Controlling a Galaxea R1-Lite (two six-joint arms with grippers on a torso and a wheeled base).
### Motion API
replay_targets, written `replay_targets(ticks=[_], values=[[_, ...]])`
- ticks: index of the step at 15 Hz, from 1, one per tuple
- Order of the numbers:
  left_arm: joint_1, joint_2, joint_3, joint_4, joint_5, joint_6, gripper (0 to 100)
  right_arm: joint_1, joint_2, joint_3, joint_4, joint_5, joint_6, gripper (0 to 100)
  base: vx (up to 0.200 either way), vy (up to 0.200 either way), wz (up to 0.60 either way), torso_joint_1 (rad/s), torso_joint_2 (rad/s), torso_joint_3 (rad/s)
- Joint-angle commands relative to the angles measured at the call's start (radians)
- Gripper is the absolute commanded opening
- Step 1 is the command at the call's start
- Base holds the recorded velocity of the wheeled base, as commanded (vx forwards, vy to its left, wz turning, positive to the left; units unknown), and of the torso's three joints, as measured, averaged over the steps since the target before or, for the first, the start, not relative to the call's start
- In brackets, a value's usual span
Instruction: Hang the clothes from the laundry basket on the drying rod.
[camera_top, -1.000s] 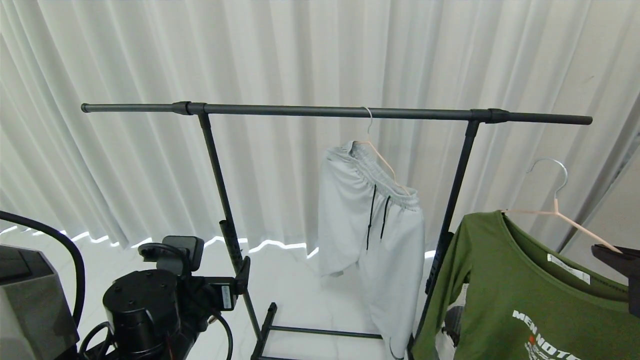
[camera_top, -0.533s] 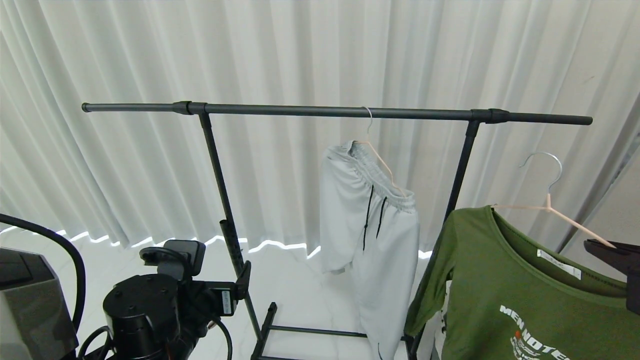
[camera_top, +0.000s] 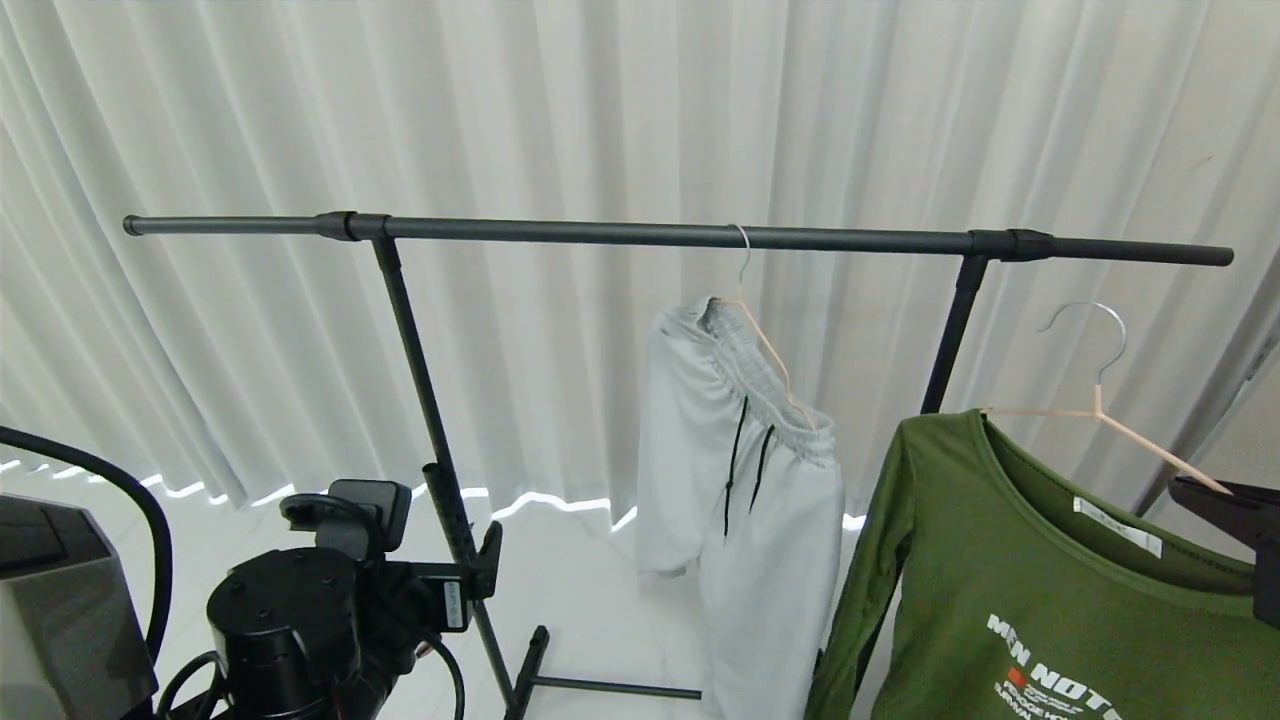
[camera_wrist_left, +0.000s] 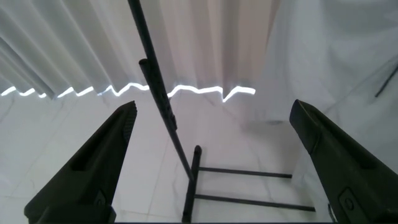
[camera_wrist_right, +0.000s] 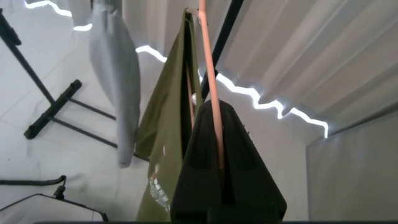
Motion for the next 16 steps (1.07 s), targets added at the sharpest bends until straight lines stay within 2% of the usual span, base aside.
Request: replay_targets(ticks=[1, 6, 8, 11, 16], values=[[-0.001, 0.001, 0.003, -0.001, 0.000, 0.000, 100, 0.002, 0.003, 0.003, -0.003, 0.002, 0.001, 0, 0.200, 0.000, 0.00, 0.007, 0.00, 0.007], [-0.001, -0.001, 0.006, -0.001, 0.002, 0.003, 100, 0.048, 0.005, 0.006, -0.022, 0.002, 0.013, 0, 0.200, 0.000, 0.00, 0.004, 0.01, 0.000], [-0.004, -0.001, 0.016, -0.001, 0.002, 0.002, 100, 0.068, 0.016, -0.014, -0.037, 0.006, 0.059, 0, 0.000, 0.000, 0.00, 0.000, 0.00, 0.000], [-0.010, -0.002, 0.016, -0.001, 0.002, 0.003, 100, 0.068, 0.100, -0.048, -0.155, 0.074, 0.140, 0, 0.000, 0.000, 0.00, 0.000, 0.00, 0.000], [-0.056, -0.002, 0.029, -0.001, 0.002, 0.006, 100, 0.068, 0.290, -0.100, -0.302, 0.095, 0.154, 0, 0.000, 0.000, 0.00, 0.000, 0.00, 0.000]])
